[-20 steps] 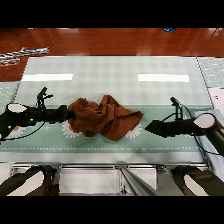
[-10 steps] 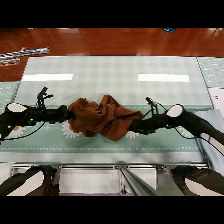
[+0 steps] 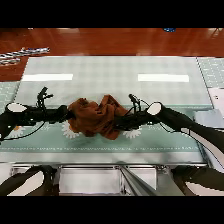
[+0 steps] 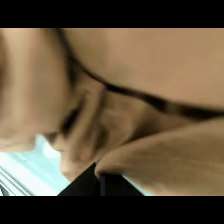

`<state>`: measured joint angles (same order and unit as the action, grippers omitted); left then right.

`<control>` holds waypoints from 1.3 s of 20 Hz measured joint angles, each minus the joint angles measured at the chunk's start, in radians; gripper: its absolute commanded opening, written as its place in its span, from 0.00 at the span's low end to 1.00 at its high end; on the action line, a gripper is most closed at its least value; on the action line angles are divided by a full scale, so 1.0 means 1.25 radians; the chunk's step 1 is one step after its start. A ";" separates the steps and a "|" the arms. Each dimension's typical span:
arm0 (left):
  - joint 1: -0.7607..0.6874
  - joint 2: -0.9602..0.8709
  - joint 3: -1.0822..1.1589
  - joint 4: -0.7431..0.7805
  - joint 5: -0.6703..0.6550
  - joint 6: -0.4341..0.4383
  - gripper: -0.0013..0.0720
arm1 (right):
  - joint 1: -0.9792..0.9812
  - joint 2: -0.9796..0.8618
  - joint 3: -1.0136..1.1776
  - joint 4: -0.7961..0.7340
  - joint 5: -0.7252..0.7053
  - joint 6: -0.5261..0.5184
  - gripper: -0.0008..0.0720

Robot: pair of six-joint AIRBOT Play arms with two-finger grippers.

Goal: Fold the shirts.

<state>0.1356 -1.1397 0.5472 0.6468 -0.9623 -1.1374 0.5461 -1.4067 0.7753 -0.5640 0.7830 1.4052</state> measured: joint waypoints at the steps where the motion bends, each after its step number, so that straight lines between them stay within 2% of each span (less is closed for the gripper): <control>1: 0.003 0.002 0.009 0.000 -0.002 0.000 0.03 | -0.004 0.001 0.021 0.000 0.004 -0.013 0.04; 6: 0.064 0.060 0.161 -0.066 -0.031 -0.001 0.03 | -0.112 0.076 0.211 -0.100 0.086 -0.016 0.04; 10: 0.139 0.138 0.386 -0.169 -0.041 -0.002 0.03 | -0.242 0.163 0.470 -0.186 0.162 0.007 0.04; 14: 0.194 0.212 0.626 -0.212 -0.045 -0.005 0.03 | -0.316 0.254 0.722 -0.269 0.241 0.014 0.04; 19: 0.277 0.332 0.832 -0.226 -0.045 -0.030 0.03 | -0.340 0.407 0.867 -0.386 0.294 0.021 0.04; 21: 0.307 0.397 0.872 -0.189 -0.046 -0.038 0.03 | -0.343 0.470 0.885 -0.436 0.312 0.031 0.04; 26: 0.295 0.522 0.913 0.026 -0.053 -0.112 0.03 | -0.346 0.575 0.900 -0.573 0.424 0.085 0.04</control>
<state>0.5049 -0.4877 1.6890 0.6796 -1.0286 -1.2778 0.1135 -0.6876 1.9007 -1.2804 1.3128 1.5116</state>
